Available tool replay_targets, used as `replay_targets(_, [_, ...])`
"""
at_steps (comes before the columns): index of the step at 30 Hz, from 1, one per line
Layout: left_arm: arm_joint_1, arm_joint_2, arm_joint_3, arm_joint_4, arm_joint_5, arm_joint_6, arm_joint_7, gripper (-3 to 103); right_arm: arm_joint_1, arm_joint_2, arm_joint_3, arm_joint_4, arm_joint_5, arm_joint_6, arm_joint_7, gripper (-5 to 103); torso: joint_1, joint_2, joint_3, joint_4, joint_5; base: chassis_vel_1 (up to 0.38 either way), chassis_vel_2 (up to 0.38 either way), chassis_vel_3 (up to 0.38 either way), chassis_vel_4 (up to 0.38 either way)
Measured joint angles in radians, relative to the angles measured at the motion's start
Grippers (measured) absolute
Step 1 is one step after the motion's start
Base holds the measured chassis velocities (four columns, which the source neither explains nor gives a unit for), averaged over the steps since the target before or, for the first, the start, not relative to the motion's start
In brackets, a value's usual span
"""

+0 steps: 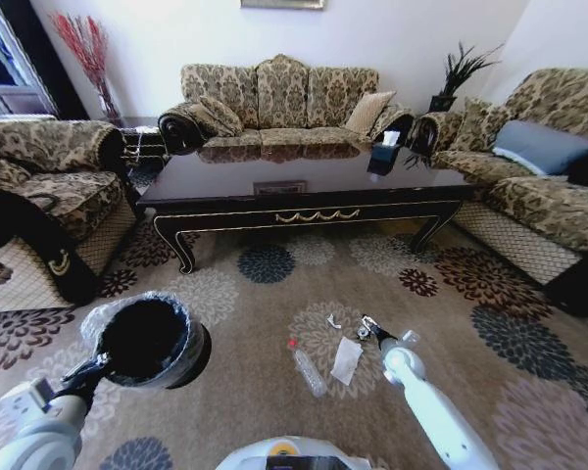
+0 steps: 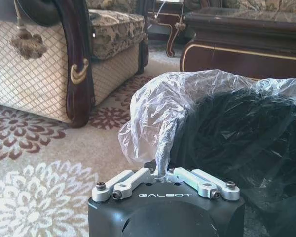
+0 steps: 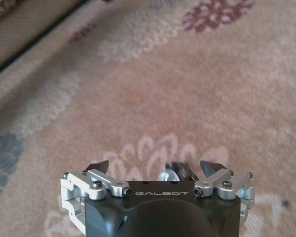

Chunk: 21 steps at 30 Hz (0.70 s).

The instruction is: Move to the front of the table and pick up the trash from the floor, then place it into the trash bin.

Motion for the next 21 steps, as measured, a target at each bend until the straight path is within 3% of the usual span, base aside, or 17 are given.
replay_targets(16, [0.005,0.018,-0.013,-0.006,-0.015,0.003,-0.003,3,0.069,0.074,-0.035,-0.185,-0.063,-0.033,-0.052,103,0.000,0.000,0.000,-0.0001,-0.0002,0.000,0.000,0.000,0.000])
replay_targets(18, [0.004,0.020,-0.013,-0.006,-0.016,0.003,-0.003,3,0.081,0.083,-0.038,-0.220,-0.078,-0.026,-0.067,94,0.000,0.000,0.000,-0.0001,-0.0002,0.000,0.000,0.000,0.000])
replay_targets(21, [0.002,0.022,-0.013,-0.002,-0.018,0.003,-0.003,3,0.095,0.090,-0.039,-0.256,-0.089,-0.015,-0.082,91,0.000,0.000,0.000,-0.0001,-0.0001,0.000,0.000,0.000,0.000])
